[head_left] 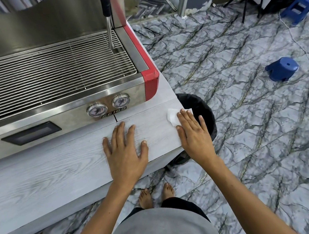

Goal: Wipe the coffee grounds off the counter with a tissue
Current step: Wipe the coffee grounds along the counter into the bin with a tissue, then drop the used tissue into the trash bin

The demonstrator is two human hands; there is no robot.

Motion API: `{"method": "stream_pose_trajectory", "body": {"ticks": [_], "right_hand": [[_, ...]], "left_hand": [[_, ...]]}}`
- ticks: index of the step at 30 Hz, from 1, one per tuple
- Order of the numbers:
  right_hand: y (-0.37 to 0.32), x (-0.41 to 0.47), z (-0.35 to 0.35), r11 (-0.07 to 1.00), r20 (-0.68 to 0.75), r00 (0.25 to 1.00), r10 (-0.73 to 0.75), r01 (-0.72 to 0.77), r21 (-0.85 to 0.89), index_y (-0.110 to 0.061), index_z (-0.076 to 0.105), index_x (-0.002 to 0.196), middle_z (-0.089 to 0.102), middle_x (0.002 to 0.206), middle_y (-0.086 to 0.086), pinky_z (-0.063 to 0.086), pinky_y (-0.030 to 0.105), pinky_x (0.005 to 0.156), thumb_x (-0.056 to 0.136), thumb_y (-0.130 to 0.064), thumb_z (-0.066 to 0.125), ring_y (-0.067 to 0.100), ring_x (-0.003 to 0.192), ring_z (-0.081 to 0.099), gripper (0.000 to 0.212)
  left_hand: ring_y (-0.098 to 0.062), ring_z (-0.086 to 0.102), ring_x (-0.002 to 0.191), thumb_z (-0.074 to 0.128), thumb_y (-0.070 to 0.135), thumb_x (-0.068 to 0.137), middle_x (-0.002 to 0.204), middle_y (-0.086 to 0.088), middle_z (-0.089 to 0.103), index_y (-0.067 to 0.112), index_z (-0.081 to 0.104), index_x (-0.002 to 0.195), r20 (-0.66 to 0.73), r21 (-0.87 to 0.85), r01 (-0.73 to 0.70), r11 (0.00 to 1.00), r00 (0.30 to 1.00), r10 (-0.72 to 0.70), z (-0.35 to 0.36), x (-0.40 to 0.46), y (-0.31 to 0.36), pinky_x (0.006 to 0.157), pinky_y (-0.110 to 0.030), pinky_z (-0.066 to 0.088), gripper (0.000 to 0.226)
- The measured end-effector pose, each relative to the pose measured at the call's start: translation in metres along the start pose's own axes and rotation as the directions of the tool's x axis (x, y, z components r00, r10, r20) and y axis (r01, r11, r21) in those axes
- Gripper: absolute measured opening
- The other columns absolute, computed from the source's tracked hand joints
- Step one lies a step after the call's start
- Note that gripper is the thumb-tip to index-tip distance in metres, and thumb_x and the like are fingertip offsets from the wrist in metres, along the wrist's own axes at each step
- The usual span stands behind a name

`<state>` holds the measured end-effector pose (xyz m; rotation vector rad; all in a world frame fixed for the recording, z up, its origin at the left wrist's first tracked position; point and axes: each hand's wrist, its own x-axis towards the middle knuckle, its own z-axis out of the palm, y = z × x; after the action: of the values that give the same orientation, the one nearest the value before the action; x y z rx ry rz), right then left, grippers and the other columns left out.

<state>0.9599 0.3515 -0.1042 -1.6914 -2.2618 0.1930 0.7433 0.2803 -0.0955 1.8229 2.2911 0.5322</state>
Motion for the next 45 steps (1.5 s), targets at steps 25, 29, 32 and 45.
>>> {"method": "stream_pose_trajectory", "body": {"ticks": [25, 29, 32, 45], "right_hand": [[0.109, 0.013, -0.032, 0.985, -0.03, 0.993, 0.118, -0.113, 0.127, -0.005, 0.044, 0.14, 0.044, 0.146, 0.013, 0.024, 0.032, 0.113, 0.102, -0.021, 0.041, 0.026, 0.139, 0.036, 0.042], [0.14, 0.023, -0.023, 0.992, -0.047, 0.996, 0.074, -0.069, 0.105, -0.002, 0.048, 0.138, 0.049, 0.142, 0.016, 0.026, 0.031, 0.112, 0.101, -0.018, 0.045, 0.028, 0.136, 0.04, 0.041], [0.169, 0.032, -0.018, 0.995, -0.036, 0.998, 0.045, -0.041, 0.096, 0.0, 0.049, 0.136, 0.05, 0.141, 0.017, 0.029, 0.033, 0.11, 0.1, -0.02, 0.044, 0.029, 0.135, 0.042, 0.041], [0.312, 0.072, 0.02, 0.984, 0.069, 0.982, -0.174, 0.171, 0.047, 0.001, 0.061, 0.122, 0.062, 0.126, 0.018, 0.043, 0.043, 0.103, 0.093, -0.014, 0.053, 0.032, 0.121, 0.057, 0.034]], "left_hand": [[-0.017, 0.012, 0.152, 0.039, 0.049, 0.089, 0.162, 0.001, 0.025, 0.021, 0.043, 0.146, 0.17, -0.192, -0.109, 0.975, 0.975, 0.142, 0.022, 0.031, 0.079, 0.123, -0.05, -0.002, 0.064], [-0.018, 0.011, 0.151, 0.042, 0.047, 0.094, 0.163, 0.001, 0.024, 0.021, 0.04, 0.149, 0.224, -0.192, -0.208, 0.959, 0.942, 0.249, 0.044, 0.054, 0.139, 0.122, -0.047, -0.004, 0.061], [-0.017, 0.009, 0.152, 0.042, 0.049, 0.098, 0.163, 0.004, 0.021, 0.024, 0.032, 0.153, 0.29, -0.152, -0.235, 0.96, 0.918, 0.27, 0.067, 0.073, 0.186, 0.122, -0.047, -0.007, 0.061], [-0.018, 0.024, 0.148, 0.045, 0.046, 0.099, 0.159, 0.001, 0.03, 0.021, 0.038, 0.149, 0.392, -0.192, 0.099, 0.976, 0.92, -0.016, 0.198, 0.119, 0.287, 0.121, -0.051, 0.017, 0.056]]}}
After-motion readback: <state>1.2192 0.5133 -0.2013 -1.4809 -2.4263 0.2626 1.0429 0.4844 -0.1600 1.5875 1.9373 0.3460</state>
